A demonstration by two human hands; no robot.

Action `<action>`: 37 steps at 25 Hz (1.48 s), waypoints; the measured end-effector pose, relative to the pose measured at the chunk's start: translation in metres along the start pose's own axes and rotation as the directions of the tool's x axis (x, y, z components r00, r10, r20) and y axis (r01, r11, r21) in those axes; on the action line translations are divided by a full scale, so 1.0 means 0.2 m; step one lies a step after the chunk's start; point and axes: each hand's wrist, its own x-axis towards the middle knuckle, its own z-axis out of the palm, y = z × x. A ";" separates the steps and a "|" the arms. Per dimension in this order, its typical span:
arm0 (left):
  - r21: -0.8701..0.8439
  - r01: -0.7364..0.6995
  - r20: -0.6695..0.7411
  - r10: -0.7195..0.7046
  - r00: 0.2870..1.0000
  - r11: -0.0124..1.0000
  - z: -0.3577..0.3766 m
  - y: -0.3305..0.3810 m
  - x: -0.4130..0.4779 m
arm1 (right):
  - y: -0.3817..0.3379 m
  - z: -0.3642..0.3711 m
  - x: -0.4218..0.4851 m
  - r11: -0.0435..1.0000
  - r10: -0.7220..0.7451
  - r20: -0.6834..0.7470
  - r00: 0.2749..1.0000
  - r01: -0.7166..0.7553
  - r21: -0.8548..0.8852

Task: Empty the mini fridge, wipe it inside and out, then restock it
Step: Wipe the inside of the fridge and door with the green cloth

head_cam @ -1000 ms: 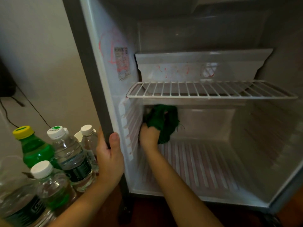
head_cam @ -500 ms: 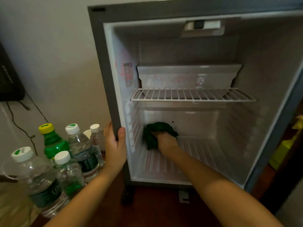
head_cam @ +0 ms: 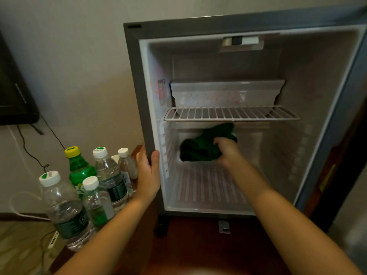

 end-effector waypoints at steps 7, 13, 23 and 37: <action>-0.032 0.016 -0.084 -0.018 0.996 0.999 0.05 -0.01 0.01 | 0.56 0.29 -0.49 0.811 -0.277 0.290 0.916 0.385 -0.442; -0.043 0.026 -0.078 -0.030 0.997 0.999 0.05 -0.02 0.01 | 0.54 0.34 -0.39 0.814 -0.306 0.300 0.904 0.412 -0.409; 0.025 0.004 -0.002 -0.004 1.000 1.000 -0.01 0.05 -0.01 | 0.05 -0.10 -0.94 0.963 -0.004 0.096 0.995 -0.022 0.269; 0.182 -0.495 -0.061 0.513 0.856 0.849 0.03 0.36 -0.11 | -0.55 0.38 -0.19 -0.427 -0.010 0.581 0.814 0.522 -0.739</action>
